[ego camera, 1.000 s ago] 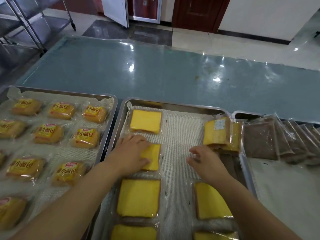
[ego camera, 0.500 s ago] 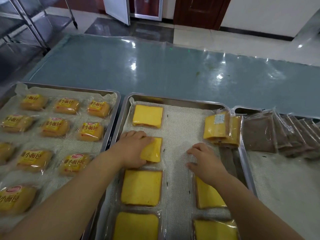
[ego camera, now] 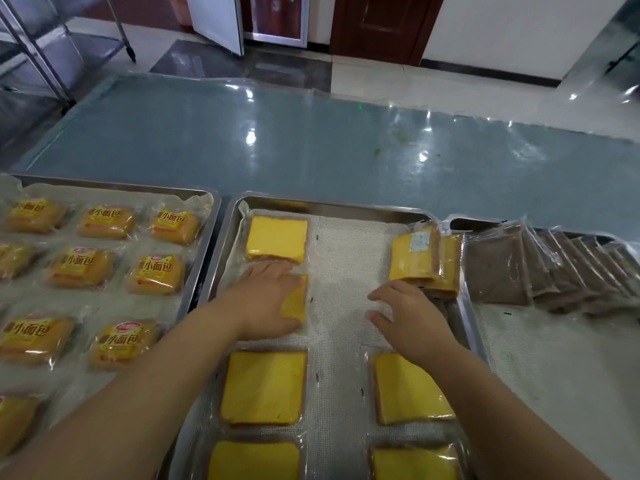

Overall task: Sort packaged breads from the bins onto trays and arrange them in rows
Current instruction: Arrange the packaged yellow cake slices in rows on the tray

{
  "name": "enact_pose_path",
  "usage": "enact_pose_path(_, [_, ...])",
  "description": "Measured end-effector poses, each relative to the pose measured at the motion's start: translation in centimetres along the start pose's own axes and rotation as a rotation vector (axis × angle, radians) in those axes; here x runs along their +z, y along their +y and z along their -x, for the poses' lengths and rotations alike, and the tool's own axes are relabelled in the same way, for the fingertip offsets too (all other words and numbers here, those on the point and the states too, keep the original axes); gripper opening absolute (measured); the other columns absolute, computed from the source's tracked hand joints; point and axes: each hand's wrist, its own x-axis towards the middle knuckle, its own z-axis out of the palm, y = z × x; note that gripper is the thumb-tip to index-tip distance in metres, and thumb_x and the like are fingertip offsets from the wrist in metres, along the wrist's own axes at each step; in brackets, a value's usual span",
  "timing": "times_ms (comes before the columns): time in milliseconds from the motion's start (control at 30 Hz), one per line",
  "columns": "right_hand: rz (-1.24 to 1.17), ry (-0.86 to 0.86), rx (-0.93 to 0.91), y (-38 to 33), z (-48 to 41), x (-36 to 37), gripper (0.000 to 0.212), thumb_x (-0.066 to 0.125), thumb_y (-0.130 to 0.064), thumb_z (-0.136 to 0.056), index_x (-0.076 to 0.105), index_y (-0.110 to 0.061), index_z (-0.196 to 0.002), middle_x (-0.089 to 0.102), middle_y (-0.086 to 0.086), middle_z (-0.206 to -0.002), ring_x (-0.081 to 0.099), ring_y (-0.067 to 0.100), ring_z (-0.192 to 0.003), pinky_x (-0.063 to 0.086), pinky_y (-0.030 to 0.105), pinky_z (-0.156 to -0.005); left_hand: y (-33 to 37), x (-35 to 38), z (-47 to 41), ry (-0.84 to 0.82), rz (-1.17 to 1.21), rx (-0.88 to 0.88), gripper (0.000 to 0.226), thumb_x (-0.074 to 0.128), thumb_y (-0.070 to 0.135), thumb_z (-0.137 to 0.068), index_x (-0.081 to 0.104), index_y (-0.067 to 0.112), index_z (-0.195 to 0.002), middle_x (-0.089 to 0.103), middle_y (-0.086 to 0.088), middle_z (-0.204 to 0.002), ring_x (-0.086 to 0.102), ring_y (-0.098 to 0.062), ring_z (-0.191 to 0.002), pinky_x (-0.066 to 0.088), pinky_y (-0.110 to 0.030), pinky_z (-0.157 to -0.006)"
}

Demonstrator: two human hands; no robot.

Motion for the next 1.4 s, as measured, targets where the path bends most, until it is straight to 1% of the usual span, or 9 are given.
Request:
enact_pose_path(200, [0.047,0.322,0.093,2.3,0.0,-3.9,0.012,0.069,-0.016,-0.085,0.071,-0.01,-0.095,0.066,0.004,-0.091,0.061,0.023,-0.079,0.046,0.028,-0.063,4.6,-1.0,-2.8,0.139,0.106,0.081,0.05,0.051,0.044,-0.093,0.041,0.028,-0.139,0.043,0.007,-0.141,0.042,-0.012,-0.126,0.035,-0.028,-0.103])
enact_pose_path(300, [-0.002,0.431,0.233,4.1,0.3,-5.4,0.018,0.067,-0.015,-0.086,0.068,-0.007,-0.102,0.063,0.008,-0.098,0.057,0.023,-0.077,0.041,0.028,-0.064,7.0,-1.3,-4.9,0.148,0.16,0.086,0.043,0.046,0.041,-0.096,0.045,0.025,-0.136,0.047,0.006,-0.135,0.048,-0.011,-0.118,0.04,-0.025,-0.094])
enact_pose_path(467, [-0.069,0.263,0.505,6.3,0.2,-6.2,0.037,0.059,-0.029,-0.092,0.052,-0.012,-0.125,0.05,0.005,-0.122,0.054,0.019,-0.101,0.042,0.028,-0.082,10.8,-0.6,-8.7,0.08,0.307,0.065,0.036,0.042,0.047,-0.096,0.052,0.021,-0.119,0.053,0.001,-0.116,0.051,-0.013,-0.099,0.042,-0.028,-0.081])
enact_pose_path(600, [-0.097,0.092,0.488,7.1,-0.2,-5.6,0.025,0.055,-0.035,-0.093,0.058,-0.017,-0.11,0.052,0.001,-0.11,0.051,0.013,-0.09,0.044,0.029,-0.078,12.7,0.9,-11.6,0.052,0.434,-0.02,0.035,0.039,0.056,-0.092,0.052,0.024,-0.087,0.055,-0.002,-0.093,0.052,-0.012,-0.075,0.037,-0.027,-0.061])
enact_pose_path(767, [-0.254,0.163,0.491,8.2,-0.6,-4.9,0.013,0.062,-0.027,-0.089,0.064,-0.019,-0.098,0.058,0.0,-0.095,0.053,0.013,-0.084,0.037,0.027,-0.071,13.7,1.9,-12.9,0.03,0.83,-0.185,0.044,0.057,0.057,-0.084,0.057,0.016,-0.102,0.067,0.0,-0.096,0.066,-0.016,-0.083,0.056,-0.037,-0.078])
enact_pose_path(867, [-0.377,0.171,0.509,8.4,-0.5,-4.7,0.017,0.062,-0.024,-0.088,0.066,-0.022,-0.105,0.064,0.0,-0.1,0.058,0.011,-0.087,0.039,0.023,-0.07,13.6,2.0,-12.7,0.035,0.988,-0.252,0.046,0.068,0.052,-0.078,0.058,0.016,-0.105,0.068,0.003,-0.095,0.066,-0.013,-0.083,0.055,-0.029,-0.072])
enact_pose_path(1133, [-0.551,0.192,0.466,7.2,-1.3,-5.7,0.025,0.059,-0.019,-0.092,0.064,-0.027,-0.116,0.064,-0.014,-0.099,0.06,0.006,-0.096,0.044,0.022,-0.079,11.0,1.3,-9.6,0.261,0.949,-0.326,0.04,0.073,0.039,-0.078,0.047,0.024,-0.105,0.055,0.013,-0.095,0.055,-0.006,-0.085,0.043,-0.021,-0.063])
enact_pose_path(1333, [-0.589,0.275,0.458,6.5,-3.3,-6.2,0.027,0.048,-0.015,-0.099,0.059,-0.02,-0.124,0.063,-0.005,-0.11,0.057,0.007,-0.095,0.039,0.014,-0.067,6.9,-0.3,-7.1,0.42,1.009,-0.333,0.029,0.073,0.025,-0.079,0.047,0.029,-0.091,0.055,0.007,-0.097,0.057,-0.019,-0.094,0.053,-0.041,-0.081])
enact_pose_path(1400, [-0.57,0.289,0.444,6.0,-3.9,-6.3,0.028,0.045,-0.016,-0.1,0.056,-0.02,-0.125,0.06,-0.005,-0.111,0.054,0.002,-0.09,0.037,0.011,-0.063,6.1,-0.8,-6.5,0.443,1.0,-0.329,0.027,0.072,0.025,-0.081,0.047,0.029,-0.091,0.054,0.01,-0.096,0.056,-0.016,-0.094,0.053,-0.038,-0.079])
